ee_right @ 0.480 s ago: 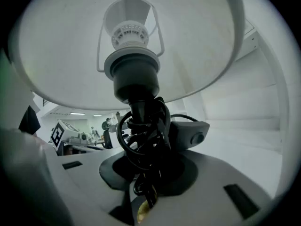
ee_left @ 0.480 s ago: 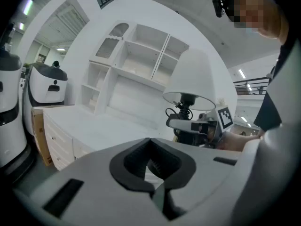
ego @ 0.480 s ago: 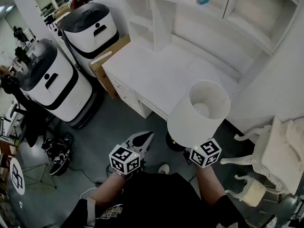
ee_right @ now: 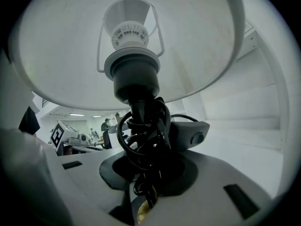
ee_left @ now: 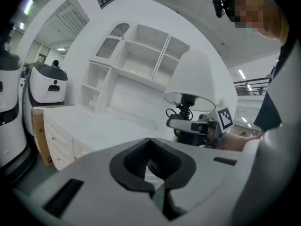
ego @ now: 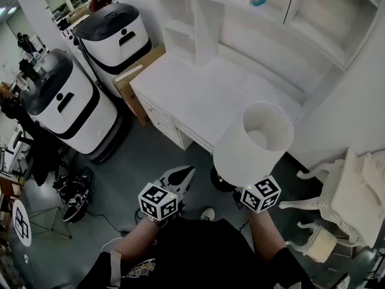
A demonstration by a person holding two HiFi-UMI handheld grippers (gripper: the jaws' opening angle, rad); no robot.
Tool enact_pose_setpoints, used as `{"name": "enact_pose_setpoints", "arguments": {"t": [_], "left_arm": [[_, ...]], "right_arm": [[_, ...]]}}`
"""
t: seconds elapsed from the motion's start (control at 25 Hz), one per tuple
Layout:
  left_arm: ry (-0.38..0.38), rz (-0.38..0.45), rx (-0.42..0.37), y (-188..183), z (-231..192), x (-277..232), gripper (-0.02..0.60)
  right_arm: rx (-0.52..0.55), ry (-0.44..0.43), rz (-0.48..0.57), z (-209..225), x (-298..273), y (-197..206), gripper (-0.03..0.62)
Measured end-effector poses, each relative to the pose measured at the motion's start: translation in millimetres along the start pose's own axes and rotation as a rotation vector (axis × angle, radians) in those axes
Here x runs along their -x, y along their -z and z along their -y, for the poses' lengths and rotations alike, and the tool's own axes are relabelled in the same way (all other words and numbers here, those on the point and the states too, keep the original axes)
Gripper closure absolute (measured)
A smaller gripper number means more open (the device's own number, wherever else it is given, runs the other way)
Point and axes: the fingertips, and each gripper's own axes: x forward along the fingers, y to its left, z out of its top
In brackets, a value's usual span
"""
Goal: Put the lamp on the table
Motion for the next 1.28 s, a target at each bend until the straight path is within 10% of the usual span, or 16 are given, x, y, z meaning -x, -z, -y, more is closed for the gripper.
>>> {"name": "enact_pose_setpoints", "arguments": {"t": [1.28], "left_arm": [[-0.003, -0.008, -0.013, -15.0, -37.8, 26.6, 0.575]], "right_arm": [[-0.019, 0.011, -0.012, -14.7, -41.6, 0.0, 0.49]]}}
